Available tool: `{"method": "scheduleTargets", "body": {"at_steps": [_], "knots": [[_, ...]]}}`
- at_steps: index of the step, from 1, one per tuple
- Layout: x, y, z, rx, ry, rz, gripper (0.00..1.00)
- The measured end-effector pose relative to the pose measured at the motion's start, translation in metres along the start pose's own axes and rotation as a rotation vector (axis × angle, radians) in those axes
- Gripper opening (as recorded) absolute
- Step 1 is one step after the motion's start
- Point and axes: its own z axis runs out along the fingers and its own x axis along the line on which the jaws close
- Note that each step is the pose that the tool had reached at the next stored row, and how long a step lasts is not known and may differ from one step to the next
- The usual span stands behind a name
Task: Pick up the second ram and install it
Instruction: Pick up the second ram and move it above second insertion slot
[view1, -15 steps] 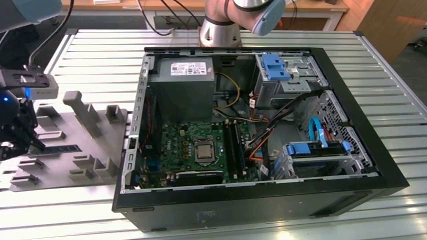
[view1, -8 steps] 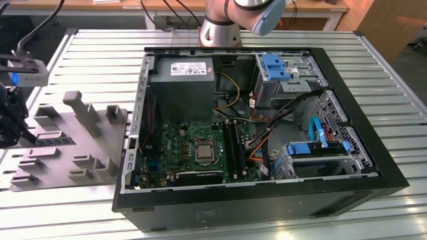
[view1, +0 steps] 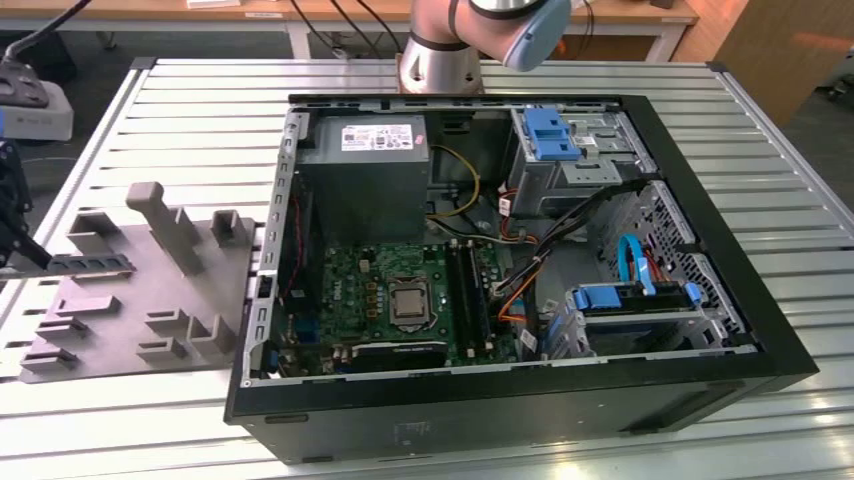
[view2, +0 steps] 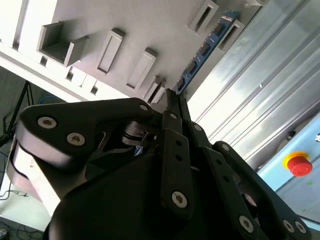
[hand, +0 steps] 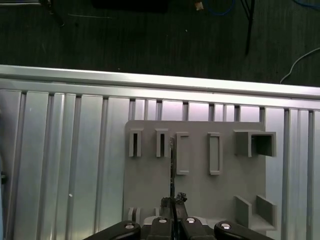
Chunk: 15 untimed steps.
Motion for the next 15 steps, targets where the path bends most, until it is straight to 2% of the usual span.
{"method": "scheduleTargets", "body": {"at_steps": [11,15], "knots": [[-0.0026,0.0017,-0.0461,0.0003,-0.0045,0.000,0.13],[-0.0034,0.0022,-0.0619,0.0004,-0.0083,0.000,0.13]]}}
